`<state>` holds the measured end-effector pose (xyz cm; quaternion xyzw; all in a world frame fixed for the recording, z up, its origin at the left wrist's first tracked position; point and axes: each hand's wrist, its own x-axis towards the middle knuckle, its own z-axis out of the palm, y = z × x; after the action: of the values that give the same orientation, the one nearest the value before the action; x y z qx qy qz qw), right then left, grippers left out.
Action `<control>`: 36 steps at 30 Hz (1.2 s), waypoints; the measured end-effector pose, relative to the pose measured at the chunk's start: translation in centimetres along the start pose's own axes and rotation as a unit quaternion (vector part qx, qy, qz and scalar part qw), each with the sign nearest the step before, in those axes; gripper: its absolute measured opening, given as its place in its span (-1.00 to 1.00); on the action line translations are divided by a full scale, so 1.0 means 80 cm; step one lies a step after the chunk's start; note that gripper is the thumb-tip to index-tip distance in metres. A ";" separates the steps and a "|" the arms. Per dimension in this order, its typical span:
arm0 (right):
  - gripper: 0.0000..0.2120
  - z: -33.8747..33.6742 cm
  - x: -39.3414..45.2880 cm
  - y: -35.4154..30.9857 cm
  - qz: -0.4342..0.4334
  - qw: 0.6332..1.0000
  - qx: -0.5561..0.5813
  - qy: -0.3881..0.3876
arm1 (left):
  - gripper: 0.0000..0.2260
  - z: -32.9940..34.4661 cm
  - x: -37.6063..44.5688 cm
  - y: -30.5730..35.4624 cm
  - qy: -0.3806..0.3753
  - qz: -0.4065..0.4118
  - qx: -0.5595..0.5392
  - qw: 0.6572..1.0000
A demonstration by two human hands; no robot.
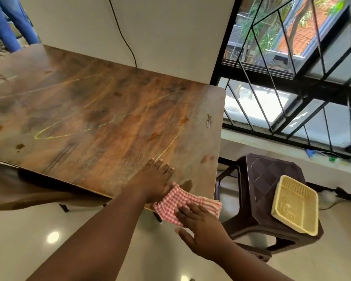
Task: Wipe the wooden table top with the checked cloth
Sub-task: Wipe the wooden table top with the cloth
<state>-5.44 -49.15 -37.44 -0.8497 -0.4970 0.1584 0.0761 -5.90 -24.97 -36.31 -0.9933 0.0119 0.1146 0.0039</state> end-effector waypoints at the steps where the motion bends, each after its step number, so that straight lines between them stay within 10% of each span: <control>1: -0.47 -0.001 -0.004 0.005 0.008 1.000 0.001 -0.001 | -0.40 0.003 -0.001 0.001 -0.004 0.000 0.004 1.000; 10: -0.50 -0.019 0.055 0.017 0.120 0.990 0.070 0.040 | -0.38 0.035 -0.051 -0.029 -0.002 -0.070 -0.003 0.998; 25: -0.61 -0.008 -0.006 0.018 -0.016 1.000 -0.019 0.004 | -0.39 0.064 -0.044 -0.031 0.028 -0.149 -0.071 0.986; 36: -0.52 -0.026 0.081 0.033 0.095 0.995 -0.012 0.000 | -0.29 0.074 -0.046 -0.031 0.060 -0.148 -0.096 0.983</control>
<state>0.44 -44.75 -37.50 -0.8941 -0.4157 0.1591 0.0504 -10.80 -22.31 -41.23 -0.9850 -0.1457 0.0533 -0.0749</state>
